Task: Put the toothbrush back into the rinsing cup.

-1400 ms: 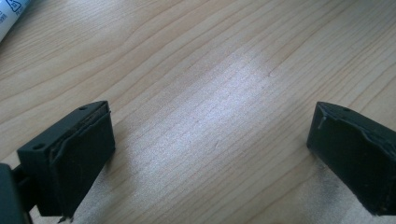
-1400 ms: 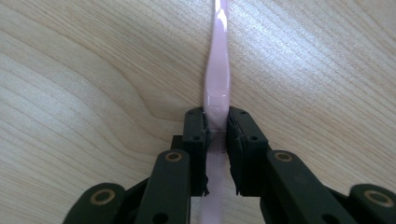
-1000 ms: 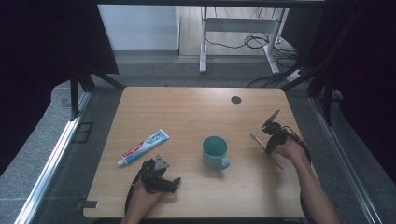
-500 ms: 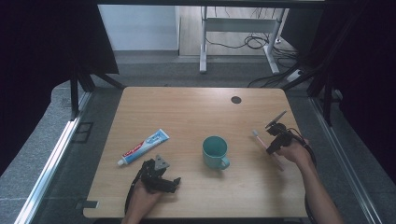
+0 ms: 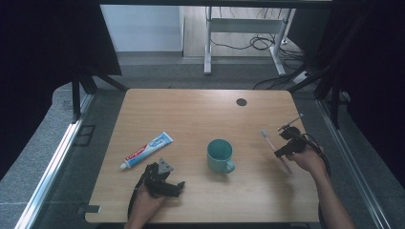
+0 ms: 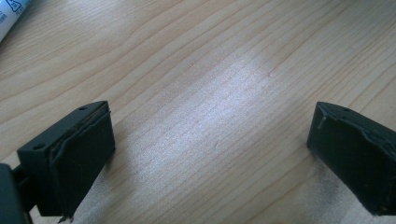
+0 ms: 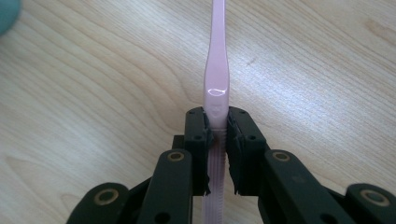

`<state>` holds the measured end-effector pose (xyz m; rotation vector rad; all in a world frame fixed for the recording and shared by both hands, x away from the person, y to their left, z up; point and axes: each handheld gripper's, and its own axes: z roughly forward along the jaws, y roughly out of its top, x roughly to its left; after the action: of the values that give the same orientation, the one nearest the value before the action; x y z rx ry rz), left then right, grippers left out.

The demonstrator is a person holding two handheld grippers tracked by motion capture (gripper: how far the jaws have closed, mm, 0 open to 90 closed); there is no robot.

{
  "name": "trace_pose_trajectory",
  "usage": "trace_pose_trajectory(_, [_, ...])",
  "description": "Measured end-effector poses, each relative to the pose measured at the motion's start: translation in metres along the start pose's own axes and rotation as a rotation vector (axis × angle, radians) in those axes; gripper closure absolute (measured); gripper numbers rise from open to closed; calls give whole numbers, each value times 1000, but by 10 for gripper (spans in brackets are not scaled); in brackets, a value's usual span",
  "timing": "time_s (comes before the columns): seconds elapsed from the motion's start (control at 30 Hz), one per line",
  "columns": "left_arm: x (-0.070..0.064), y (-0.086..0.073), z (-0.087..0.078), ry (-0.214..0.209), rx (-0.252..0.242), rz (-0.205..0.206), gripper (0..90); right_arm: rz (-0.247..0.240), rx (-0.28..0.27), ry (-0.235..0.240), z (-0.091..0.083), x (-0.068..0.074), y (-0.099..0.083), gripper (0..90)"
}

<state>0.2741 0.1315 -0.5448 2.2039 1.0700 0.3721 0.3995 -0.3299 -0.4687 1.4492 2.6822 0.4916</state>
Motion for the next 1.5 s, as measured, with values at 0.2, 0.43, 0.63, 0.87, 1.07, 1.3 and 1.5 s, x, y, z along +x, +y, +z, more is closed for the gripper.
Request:
trace_pose_trajectory(0.2, [0, 0, 0, 0, 0, -1, 7, -12, -46, 15, -5, 3, -9, 785])
trace_pose_trajectory(0.43, [0, 0, 0, 0, 0, -1, 7, -22, -112, 31, -14, 8, -16, 785])
trace_pose_trajectory(0.63, [0, 0, 0, 0, 0, -1, 7, -39, -190, 49, -21, 14, -22, 785])
trace_pose_trajectory(0.87, [0, 0, 0, 0, 0, -1, 7, -54, -284, 77, -25, 18, -30, 785])
trace_pose_trajectory(1.07, [0, 0, 0, 0, -2, -1, 7, -75, -372, 101, -30, 21, -38, 785])
trace_pose_trajectory(1.3, [0, 0, 0, 0, -2, 0, 7, -99, -444, 128, -35, 28, -44, 785])
trace_pose_trajectory(1.5, [0, 0, 0, 0, -2, -1, 7, -130, -487, 142, -38, 37, -45, 785])
